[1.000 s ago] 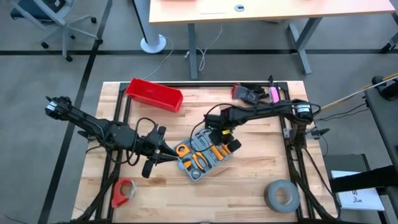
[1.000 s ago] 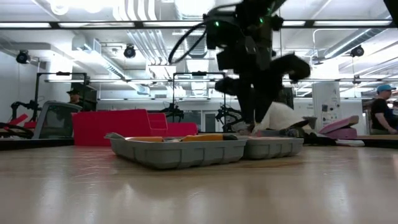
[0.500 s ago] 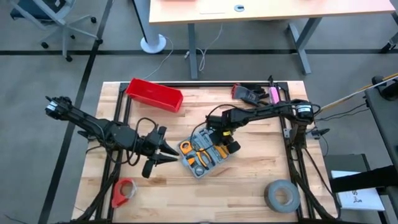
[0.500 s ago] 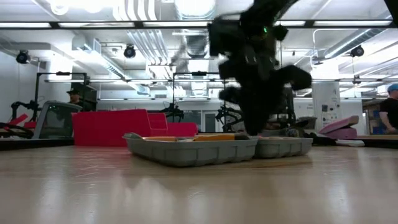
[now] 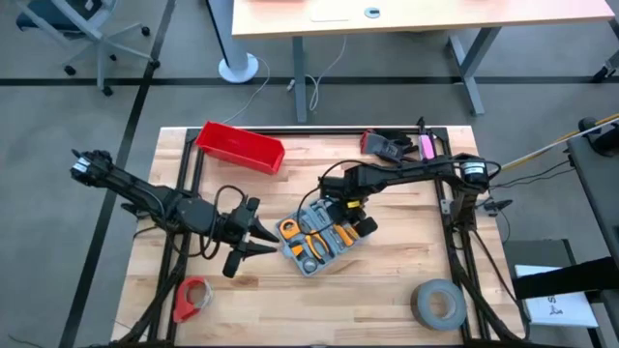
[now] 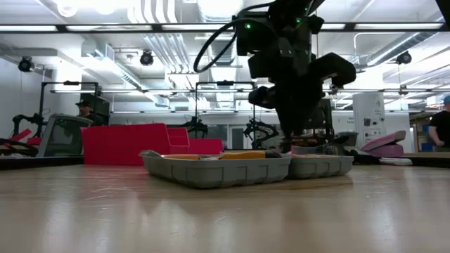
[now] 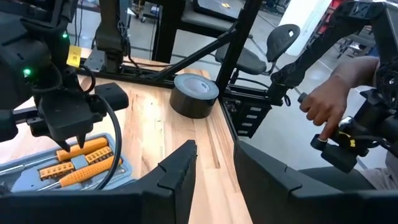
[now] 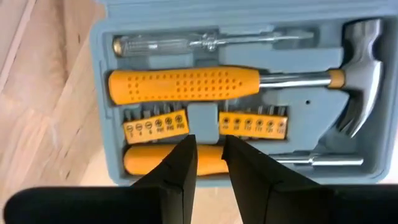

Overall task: Prefit tool cases
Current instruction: Adjust the tools to fit the prefit tool case

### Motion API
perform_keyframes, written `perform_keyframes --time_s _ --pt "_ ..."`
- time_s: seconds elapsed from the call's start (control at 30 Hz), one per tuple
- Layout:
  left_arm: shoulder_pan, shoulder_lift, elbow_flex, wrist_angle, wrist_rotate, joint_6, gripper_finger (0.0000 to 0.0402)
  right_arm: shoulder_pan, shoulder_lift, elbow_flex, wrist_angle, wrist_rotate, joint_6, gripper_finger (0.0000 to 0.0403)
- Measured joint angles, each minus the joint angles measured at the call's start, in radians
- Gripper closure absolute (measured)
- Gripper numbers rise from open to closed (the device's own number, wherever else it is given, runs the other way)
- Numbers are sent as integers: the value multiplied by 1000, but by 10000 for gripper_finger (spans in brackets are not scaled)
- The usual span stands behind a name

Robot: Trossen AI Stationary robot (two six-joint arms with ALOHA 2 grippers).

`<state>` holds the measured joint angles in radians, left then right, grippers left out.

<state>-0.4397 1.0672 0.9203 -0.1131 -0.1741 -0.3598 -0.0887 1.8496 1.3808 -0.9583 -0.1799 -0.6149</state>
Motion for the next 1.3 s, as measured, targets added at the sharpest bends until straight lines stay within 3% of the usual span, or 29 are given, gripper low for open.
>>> perform_keyframes --time_s 0.23,0.43,0.83,1.03,1.3 --pt "3 -2 4 -1 -6 13 287 1 -5 1 -66 -3 20 326" --pt "6 12 8 -69 -98 12 287 24 -49 5 -92 -27 55 335" --pt "14 160 7 -197 -124 -113 287 87 -125 -7 -107 -37 186 358" --pt "13 279 7 -203 -111 -168 287 73 -125 -97 -85 -27 256 344" --pt "12 412 7 -169 -104 -175 287 58 -127 -286 74 -29 291 348"
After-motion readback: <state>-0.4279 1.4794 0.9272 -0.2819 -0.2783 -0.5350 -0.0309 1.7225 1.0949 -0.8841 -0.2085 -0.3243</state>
